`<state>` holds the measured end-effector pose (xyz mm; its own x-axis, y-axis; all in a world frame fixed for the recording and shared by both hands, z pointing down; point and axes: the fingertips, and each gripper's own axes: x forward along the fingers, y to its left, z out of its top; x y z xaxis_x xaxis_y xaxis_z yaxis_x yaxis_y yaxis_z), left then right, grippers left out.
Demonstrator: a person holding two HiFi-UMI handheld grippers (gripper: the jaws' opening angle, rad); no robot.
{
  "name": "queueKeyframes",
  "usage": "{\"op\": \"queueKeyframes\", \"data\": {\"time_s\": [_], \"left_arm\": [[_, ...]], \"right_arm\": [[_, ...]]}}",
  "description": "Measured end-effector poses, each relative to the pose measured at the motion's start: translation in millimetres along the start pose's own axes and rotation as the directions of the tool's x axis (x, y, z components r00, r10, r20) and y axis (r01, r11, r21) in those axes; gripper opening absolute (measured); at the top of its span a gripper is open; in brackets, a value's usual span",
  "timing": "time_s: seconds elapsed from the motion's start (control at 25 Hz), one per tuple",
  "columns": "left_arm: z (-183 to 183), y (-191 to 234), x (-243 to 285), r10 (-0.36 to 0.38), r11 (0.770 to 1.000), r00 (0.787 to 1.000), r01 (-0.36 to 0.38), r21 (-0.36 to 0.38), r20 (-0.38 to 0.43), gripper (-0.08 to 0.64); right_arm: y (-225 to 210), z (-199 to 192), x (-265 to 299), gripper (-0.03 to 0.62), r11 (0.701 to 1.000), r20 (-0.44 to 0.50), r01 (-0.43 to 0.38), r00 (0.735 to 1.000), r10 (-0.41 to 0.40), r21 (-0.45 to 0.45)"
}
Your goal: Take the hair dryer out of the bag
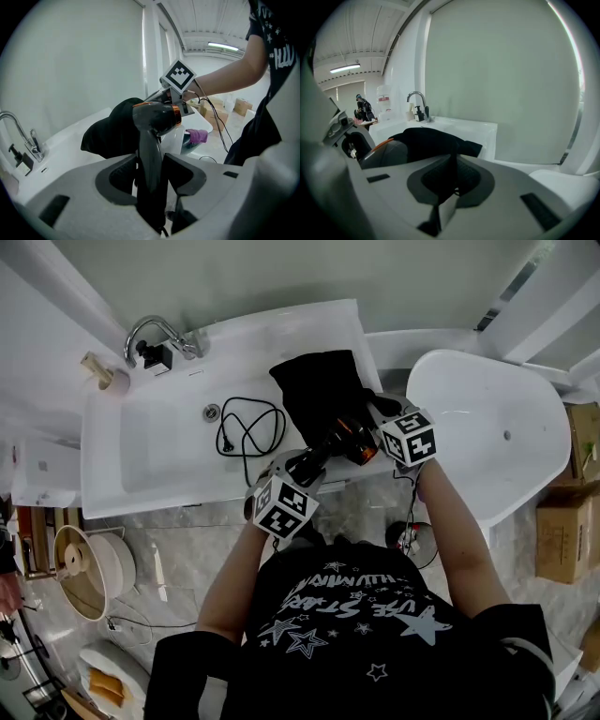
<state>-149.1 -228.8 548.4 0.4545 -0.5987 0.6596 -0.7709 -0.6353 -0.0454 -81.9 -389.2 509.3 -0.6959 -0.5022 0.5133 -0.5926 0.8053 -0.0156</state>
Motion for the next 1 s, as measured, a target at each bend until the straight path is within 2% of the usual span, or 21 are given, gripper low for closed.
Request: {"op": "queueKeyframes", "data": {"time_s": [0.64,1.0], "left_arm": [[6.4,-50.0,-21.8,0.084,0.996,0.996,-0.083,-0.026,0.025,0.201],[4.7,-85.3,-31.5,0.079,0.996,0.995,-0.077,-0.048,0.053,0.201]], "right_arm": [[-0.9,-4.2,-17.5,0.017,0.998,0.03,-0.055,0.998,0.054,0.032],[1.7,-8.4,-19.2,0.017,0.997,0.017,-0.073,0.997,0.073,0.037]]}}
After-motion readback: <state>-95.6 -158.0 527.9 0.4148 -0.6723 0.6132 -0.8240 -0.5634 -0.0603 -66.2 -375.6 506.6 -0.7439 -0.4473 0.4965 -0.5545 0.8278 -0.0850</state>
